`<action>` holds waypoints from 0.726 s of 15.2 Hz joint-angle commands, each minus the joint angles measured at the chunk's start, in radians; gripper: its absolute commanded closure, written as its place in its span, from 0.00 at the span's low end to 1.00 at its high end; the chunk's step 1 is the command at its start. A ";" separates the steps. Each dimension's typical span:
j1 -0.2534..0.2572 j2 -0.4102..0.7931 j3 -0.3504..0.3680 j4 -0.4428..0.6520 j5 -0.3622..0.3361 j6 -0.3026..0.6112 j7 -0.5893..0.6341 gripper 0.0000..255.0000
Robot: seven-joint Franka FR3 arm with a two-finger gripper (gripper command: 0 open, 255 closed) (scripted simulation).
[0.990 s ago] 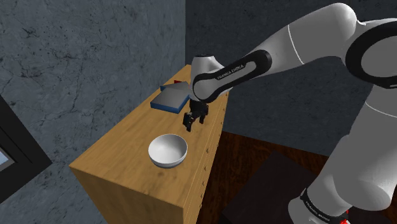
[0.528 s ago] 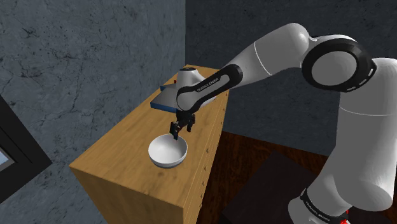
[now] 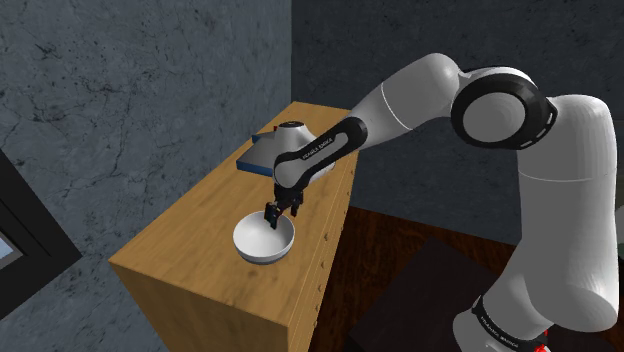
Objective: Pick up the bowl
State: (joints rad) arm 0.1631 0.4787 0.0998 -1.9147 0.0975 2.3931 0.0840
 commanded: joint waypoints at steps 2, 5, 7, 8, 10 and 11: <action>0.000 0.009 0.000 0.001 0.000 0.008 -0.001 1.00; 0.000 0.008 0.000 0.002 0.000 0.007 -0.001 1.00; 0.000 0.008 0.000 0.002 0.000 0.007 -0.001 1.00; 0.000 0.008 0.000 0.001 0.000 0.007 -0.001 1.00; 0.000 0.008 0.000 0.001 0.000 0.007 -0.001 1.00; 0.000 0.008 0.000 0.000 0.000 0.008 -0.002 1.00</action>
State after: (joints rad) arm 0.1625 0.4857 0.0990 -1.9139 0.0974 2.4007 0.0825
